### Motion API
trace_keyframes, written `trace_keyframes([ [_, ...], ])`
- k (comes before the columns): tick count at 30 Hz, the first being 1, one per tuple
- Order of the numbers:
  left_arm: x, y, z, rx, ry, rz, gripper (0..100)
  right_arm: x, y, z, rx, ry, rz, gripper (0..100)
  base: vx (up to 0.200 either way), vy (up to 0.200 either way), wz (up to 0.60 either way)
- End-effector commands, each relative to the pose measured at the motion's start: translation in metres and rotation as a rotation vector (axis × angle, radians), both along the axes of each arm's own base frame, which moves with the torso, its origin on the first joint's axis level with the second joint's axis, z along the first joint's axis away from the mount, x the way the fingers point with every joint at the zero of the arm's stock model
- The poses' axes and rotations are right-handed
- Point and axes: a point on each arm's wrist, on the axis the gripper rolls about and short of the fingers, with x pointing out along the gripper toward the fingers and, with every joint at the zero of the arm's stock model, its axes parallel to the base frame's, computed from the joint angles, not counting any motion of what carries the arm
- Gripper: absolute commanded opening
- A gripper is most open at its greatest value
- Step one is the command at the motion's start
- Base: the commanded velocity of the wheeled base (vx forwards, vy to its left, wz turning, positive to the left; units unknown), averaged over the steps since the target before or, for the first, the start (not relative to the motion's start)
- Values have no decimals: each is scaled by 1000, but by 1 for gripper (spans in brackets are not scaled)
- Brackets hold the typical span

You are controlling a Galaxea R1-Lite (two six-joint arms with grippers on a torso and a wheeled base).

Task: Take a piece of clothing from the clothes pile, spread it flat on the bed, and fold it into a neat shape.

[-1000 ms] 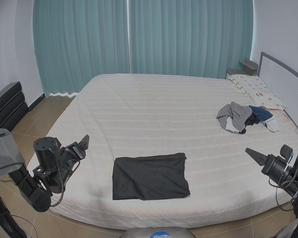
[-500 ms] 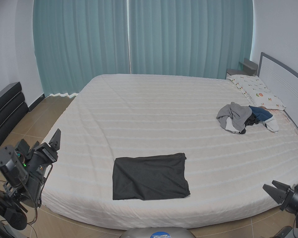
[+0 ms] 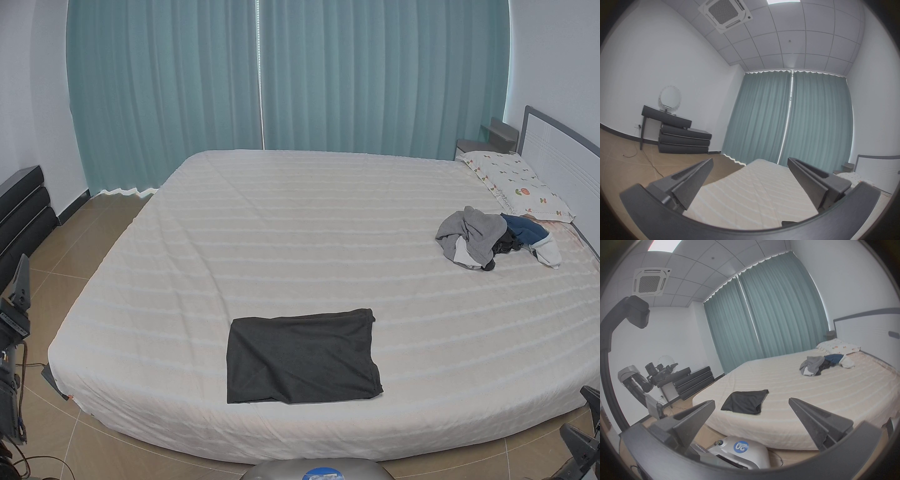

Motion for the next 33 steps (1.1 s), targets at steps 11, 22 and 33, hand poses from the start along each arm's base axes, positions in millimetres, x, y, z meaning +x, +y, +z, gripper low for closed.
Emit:
trace_keyframes([
  [11, -94, 23, -32, 9, -40, 150, 100, -5, -2, -5, -120, -147, -200, 100, 0, 0, 0],
  [22, -119, 14, -43, 160, -88, 224, 100, 6, -3, -19, -200, -254, -294, 100, 0, 0, 0],
  [33, -118, 16, -43, 152, -6, 28, 100, 9, -5, -32, -290, -168, -418, 100, 0, 0, 0],
])
